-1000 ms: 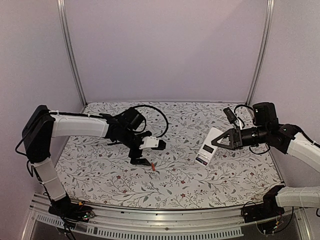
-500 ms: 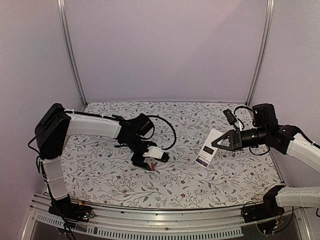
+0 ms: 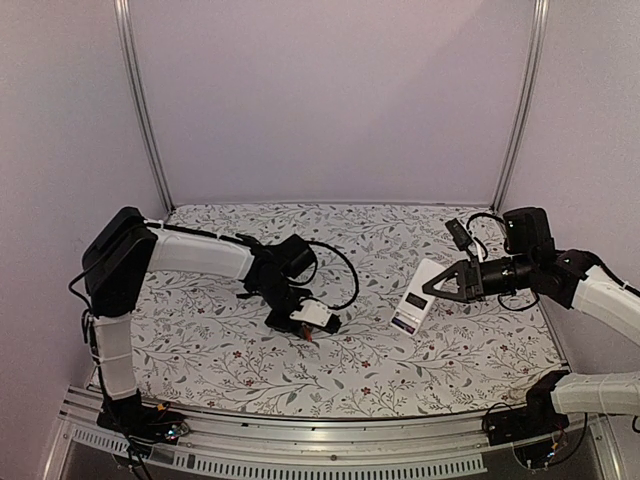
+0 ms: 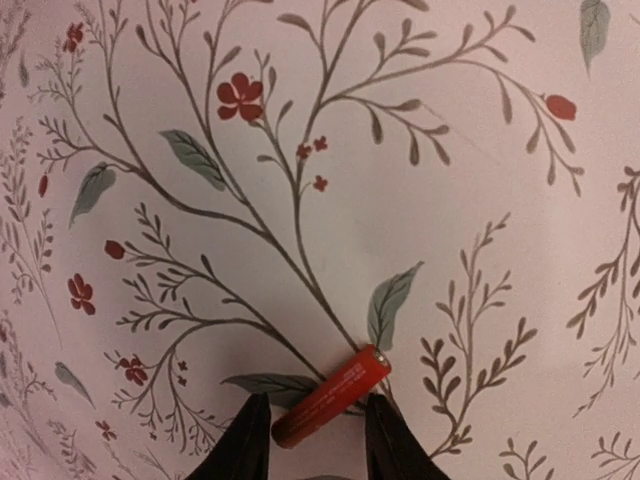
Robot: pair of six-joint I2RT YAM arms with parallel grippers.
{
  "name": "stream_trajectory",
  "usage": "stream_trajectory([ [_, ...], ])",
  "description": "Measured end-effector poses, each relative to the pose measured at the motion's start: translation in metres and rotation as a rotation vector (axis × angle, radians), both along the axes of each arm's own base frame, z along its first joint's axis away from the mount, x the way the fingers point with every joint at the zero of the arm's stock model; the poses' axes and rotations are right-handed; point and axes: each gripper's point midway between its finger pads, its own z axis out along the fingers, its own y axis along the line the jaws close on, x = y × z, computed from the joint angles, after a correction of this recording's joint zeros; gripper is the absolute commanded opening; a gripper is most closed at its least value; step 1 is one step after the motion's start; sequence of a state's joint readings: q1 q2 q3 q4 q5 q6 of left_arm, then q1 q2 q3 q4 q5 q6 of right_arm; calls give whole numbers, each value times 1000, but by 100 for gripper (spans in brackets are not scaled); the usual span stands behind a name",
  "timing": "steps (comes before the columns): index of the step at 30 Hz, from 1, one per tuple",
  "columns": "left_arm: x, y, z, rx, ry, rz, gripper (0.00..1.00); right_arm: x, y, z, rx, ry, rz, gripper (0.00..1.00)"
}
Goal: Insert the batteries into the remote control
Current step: Pick up the battery from the center of the board.
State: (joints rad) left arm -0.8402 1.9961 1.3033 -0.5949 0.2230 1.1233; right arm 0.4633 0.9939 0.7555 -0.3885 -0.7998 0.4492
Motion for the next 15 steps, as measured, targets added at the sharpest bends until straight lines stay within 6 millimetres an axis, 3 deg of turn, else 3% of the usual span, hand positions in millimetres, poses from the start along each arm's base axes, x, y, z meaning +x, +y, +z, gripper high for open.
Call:
stream_trajectory([
  [4,3,-1,-1,12,-8,10,14,1,0,-1,-2,2,-1,0],
  [9,2,-2,-2,25,-9,27,7,1,0,-1,-3,4,-1,0],
  [12,-1,-4,-2,27,-7,41,6,1,0,-3,-5,9,-2,0],
  [15,-6,-8,-1,27,2,56,16,2,0,-5,-8,15,-1,0],
])
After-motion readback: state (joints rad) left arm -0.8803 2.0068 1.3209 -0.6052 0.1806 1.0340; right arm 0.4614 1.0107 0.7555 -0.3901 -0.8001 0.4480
